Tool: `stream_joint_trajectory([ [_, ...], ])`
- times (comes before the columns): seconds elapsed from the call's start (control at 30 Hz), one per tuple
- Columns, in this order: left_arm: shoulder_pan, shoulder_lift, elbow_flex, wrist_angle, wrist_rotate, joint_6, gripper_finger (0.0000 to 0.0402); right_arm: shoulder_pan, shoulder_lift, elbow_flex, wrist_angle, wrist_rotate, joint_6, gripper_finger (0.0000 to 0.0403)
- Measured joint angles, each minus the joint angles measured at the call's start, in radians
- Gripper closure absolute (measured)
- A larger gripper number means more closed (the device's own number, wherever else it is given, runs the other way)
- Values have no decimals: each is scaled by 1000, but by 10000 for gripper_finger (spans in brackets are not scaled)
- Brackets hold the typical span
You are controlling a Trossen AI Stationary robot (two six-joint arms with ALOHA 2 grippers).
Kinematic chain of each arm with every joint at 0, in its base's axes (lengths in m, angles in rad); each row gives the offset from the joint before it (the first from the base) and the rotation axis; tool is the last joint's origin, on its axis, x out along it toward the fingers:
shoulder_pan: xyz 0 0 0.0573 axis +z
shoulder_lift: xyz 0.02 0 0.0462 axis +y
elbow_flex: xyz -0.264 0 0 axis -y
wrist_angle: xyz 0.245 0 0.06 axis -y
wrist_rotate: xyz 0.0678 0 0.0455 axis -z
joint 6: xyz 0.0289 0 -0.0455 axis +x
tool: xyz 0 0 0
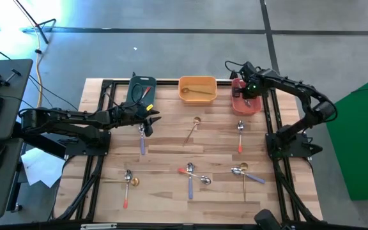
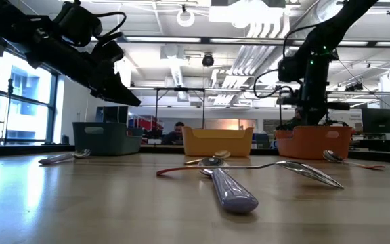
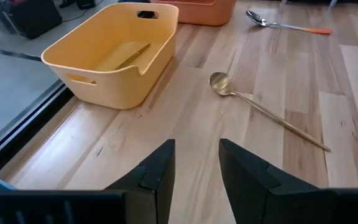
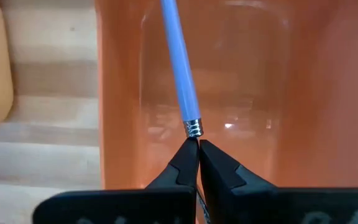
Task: Sort silverware by color (type)
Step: Put the top right purple spoon into the orange bin, then put the bottom right orange spoon into the blue bin
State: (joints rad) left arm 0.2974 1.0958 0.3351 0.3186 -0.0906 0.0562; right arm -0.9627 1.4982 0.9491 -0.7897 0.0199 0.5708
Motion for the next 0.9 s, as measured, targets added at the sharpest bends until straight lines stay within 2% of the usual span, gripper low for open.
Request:
stream_joint_trajectory([
  [0.27, 0, 6, 0, -38, 1, -19, 287, 11, 1, -28, 20, 33, -78, 402],
  [0.57, 0, 5, 18, -59, 2, 25, 287, 50, 0, -26, 78, -13, -149, 399],
  [0.67, 0, 5, 39, -73, 2, 38, 287, 40, 0, -26, 77, -14, -161, 379],
  [0.9, 0, 5, 66, -76, 2, 43, 287, 3, 0, -24, 72, -13, -176, 296],
])
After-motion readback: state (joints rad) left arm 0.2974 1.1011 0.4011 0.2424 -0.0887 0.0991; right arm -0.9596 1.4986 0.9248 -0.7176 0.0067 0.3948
